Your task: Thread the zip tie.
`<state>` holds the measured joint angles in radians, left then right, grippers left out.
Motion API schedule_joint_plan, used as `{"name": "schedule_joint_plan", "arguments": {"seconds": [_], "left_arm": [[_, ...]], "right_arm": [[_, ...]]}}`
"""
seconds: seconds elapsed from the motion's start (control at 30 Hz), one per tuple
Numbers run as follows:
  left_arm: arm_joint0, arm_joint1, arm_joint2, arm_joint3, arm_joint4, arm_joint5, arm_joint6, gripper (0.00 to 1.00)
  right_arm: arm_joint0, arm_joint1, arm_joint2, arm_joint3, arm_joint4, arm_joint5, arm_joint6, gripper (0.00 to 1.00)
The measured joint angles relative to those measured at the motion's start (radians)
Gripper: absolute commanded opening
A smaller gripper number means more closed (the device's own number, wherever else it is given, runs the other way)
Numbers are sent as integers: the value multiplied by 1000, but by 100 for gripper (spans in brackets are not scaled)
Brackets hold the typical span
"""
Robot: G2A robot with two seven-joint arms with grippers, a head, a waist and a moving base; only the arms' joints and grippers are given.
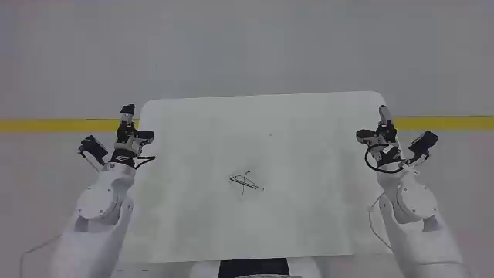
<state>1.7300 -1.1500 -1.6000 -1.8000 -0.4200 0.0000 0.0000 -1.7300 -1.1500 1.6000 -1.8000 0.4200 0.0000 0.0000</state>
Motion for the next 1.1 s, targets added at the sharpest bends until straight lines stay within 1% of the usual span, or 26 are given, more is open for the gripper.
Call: {"name": "schedule_joint_plan", "arguments": {"seconds": [0.03,0.07,0.1,0.17,0.2,0.23,0.27,0.37,0.4,0.47,0.5,0.53,0.57,0.63,0.77,0.87,0.93,1.1], "left_arm": [[0,0,0,0,0,0,0,100],[0,0,0,0,0,0,0,78],[0,0,0,0,0,0,0,100],[0,0,0,0,0,0,0,100],[0,0,0,0,0,0,0,100],[0,0,0,0,0,0,0,100],[0,0,0,0,0,0,0,78],[0,0,0,0,0,0,0,78],[0,0,0,0,0,0,0,100],[0,0,0,0,0,0,0,100],[0,0,0,0,0,0,0,100],[0,0,0,0,0,0,0,100],[0,0,0,0,0,0,0,100],[0,0,0,0,0,0,0,100],[0,0,0,0,0,0,0,100],[0,0,0,0,0,0,0,100],[0,0,0,0,0,0,0,100],[0,0,0,0,0,0,0,100]], "right_arm": [[0,0,0,0,0,0,0,78],[0,0,0,0,0,0,0,78],[0,0,0,0,0,0,0,100],[0,0,0,0,0,0,0,100],[0,0,0,0,0,0,0,78],[0,0,0,0,0,0,0,100],[0,0,0,0,0,0,0,100],[0,0,0,0,0,0,0,100],[0,0,0,0,0,0,0,100],[3,1,0,-6,-8,-4,7,100],[6,3,-1,-13,-29,-10,23,100],[10,5,-4,-19,-66,-10,44,100],[15,8,-10,-27,-126,-2,74,100],[24,11,-26,-36,-206,22,117,100],[48,15,-91,-57,-375,89,195,100],[57,14,-143,-64,-468,146,215,100],[56,12,-158,-69,-479,165,215,100],[55,12,-157,-70,-475,164,213,100]]}}
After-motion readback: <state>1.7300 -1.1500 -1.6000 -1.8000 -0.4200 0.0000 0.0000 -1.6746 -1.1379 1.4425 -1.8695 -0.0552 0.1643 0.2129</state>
